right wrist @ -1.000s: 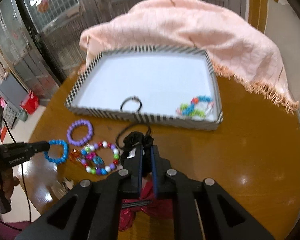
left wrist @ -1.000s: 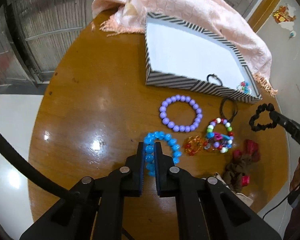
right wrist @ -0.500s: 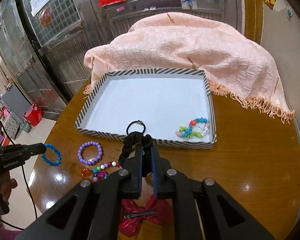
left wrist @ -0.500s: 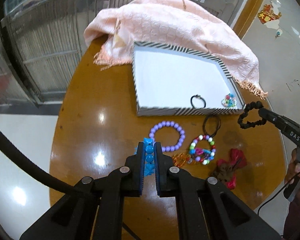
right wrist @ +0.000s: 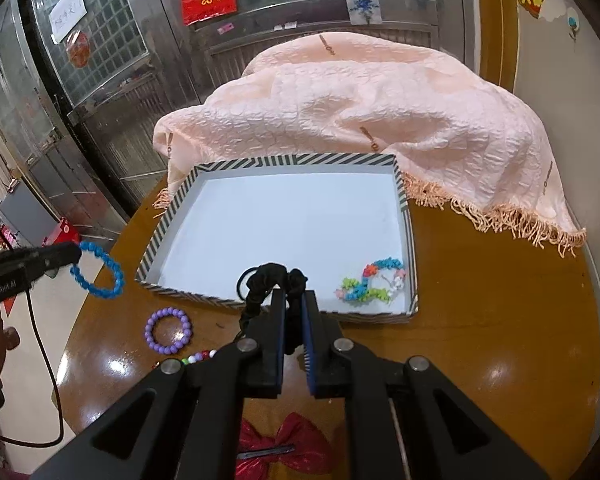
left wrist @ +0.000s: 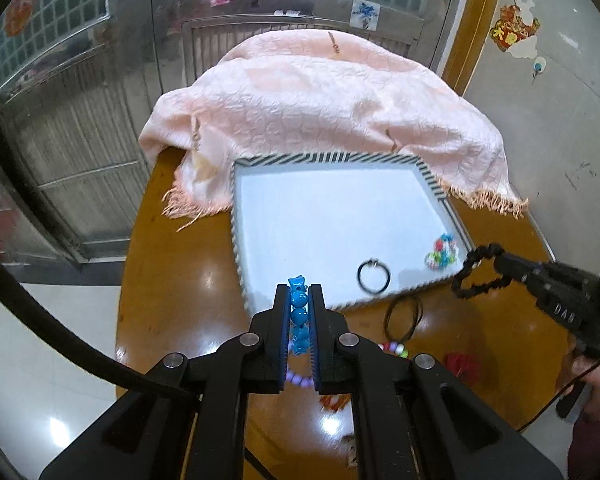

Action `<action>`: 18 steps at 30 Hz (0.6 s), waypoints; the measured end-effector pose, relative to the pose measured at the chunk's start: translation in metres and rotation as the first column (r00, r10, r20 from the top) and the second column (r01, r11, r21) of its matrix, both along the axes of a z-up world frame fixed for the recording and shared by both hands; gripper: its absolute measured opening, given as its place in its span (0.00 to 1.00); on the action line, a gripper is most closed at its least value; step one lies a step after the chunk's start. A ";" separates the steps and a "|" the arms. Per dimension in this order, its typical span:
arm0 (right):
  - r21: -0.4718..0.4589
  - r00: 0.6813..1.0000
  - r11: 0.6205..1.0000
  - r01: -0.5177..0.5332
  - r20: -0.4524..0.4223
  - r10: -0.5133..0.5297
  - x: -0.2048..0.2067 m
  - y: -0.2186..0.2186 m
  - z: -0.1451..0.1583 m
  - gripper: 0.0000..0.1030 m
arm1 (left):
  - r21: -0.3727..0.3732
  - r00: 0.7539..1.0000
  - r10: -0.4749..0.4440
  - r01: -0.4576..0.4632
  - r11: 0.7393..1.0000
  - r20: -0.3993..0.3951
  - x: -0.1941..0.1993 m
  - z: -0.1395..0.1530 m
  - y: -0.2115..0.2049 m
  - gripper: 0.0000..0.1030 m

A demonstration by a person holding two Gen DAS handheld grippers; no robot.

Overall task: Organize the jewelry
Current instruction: 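Carry both items into the striped tray and open both tools to release them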

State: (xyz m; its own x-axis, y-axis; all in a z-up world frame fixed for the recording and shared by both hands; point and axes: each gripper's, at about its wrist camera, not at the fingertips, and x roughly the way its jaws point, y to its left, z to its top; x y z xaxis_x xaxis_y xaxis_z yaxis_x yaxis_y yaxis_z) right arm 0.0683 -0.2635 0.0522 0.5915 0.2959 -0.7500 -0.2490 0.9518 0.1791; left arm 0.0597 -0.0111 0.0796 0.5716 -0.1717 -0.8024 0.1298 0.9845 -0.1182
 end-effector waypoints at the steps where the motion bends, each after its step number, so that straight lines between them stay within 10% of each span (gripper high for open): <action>1: 0.003 1.000 1.000 0.000 -0.003 0.000 0.004 -0.001 0.000 0.08 | -0.008 1.000 -0.003 0.003 1.000 -0.003 0.006 0.000 -0.002 0.06; 18: 0.004 0.995 1.000 -0.018 -0.097 0.019 0.068 0.001 -0.039 0.08 | -0.086 0.992 -0.016 0.005 0.996 -0.123 0.083 -0.045 -0.045 0.06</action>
